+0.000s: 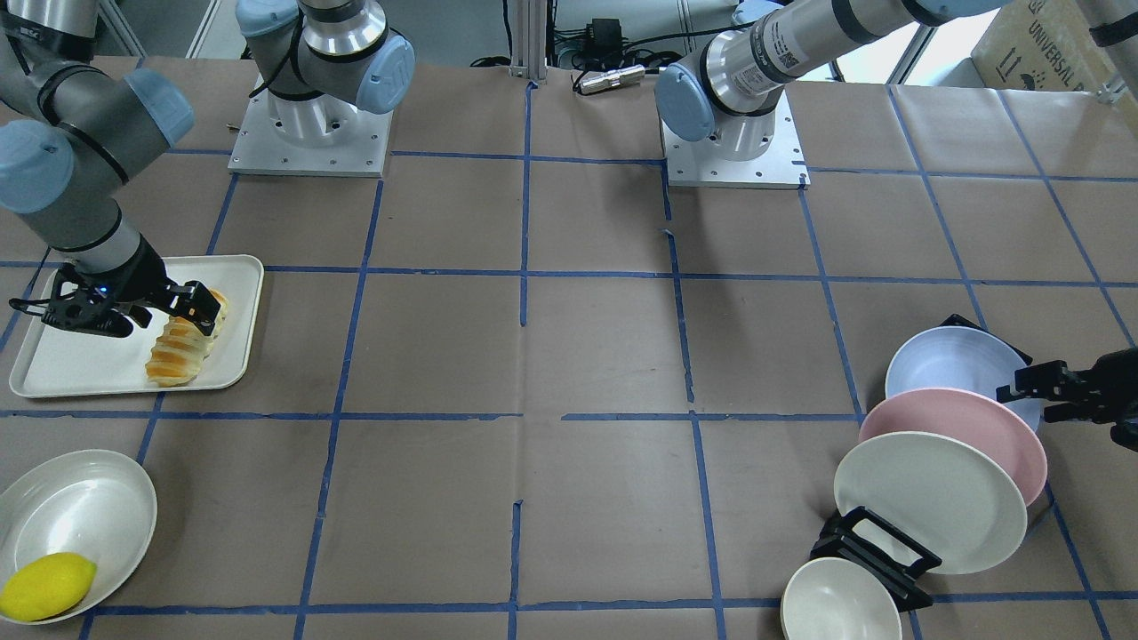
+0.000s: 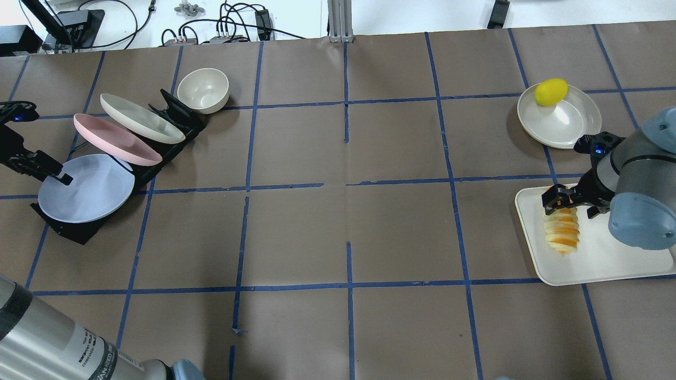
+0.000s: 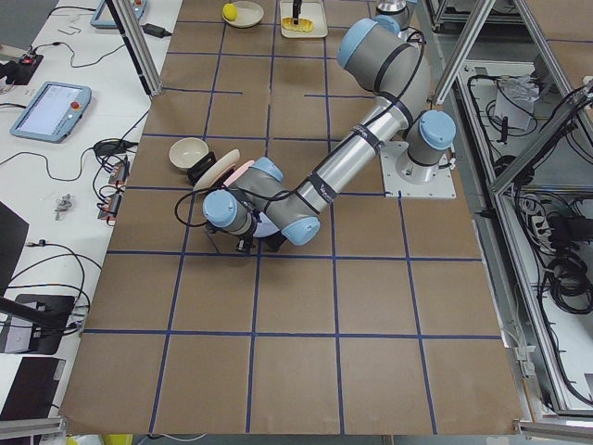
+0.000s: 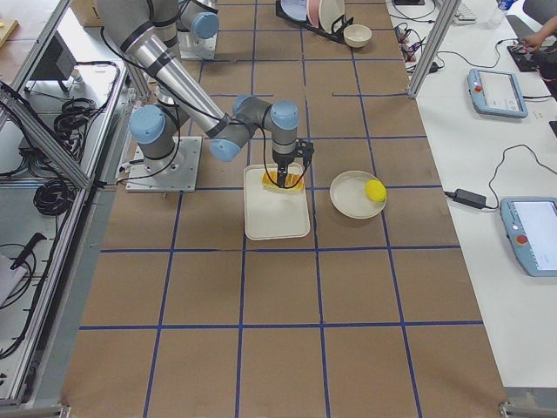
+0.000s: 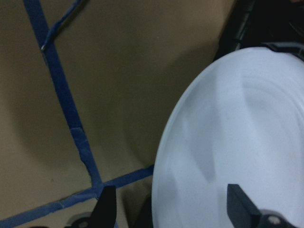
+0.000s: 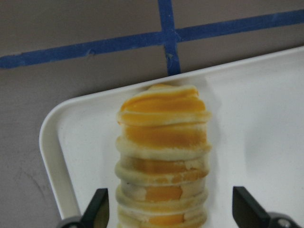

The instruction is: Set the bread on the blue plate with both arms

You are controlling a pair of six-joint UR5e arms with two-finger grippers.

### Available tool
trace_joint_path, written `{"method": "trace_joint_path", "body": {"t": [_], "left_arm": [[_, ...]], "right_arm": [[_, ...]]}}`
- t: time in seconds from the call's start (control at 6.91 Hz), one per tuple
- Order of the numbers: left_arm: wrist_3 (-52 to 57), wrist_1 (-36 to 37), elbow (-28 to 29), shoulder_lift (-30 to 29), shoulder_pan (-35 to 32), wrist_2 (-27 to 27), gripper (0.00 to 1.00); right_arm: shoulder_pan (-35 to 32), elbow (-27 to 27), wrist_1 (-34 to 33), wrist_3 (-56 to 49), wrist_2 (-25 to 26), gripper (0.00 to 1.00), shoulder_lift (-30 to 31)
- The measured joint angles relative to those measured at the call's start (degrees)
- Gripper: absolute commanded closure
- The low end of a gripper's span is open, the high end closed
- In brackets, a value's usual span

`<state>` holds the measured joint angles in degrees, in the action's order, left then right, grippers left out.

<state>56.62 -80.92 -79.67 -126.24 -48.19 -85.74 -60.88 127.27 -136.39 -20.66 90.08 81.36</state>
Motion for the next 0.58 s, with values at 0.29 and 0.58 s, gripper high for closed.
{"method": "trace_joint_path", "body": {"t": [0.29,0.58], "left_arm": [[-0.2,-0.2,0.6,-0.2,-0.1,-0.6,0.82],[-0.8,-0.4,0.9,0.5,-0.3,-0.5,0.84]], "right_arm": [[0.3,0.2,-0.7,0.1,-1.3,0.23,-1.5],[0.3,0.0,-1.5,0.1,-2.5,0.95,-2.8]]}}
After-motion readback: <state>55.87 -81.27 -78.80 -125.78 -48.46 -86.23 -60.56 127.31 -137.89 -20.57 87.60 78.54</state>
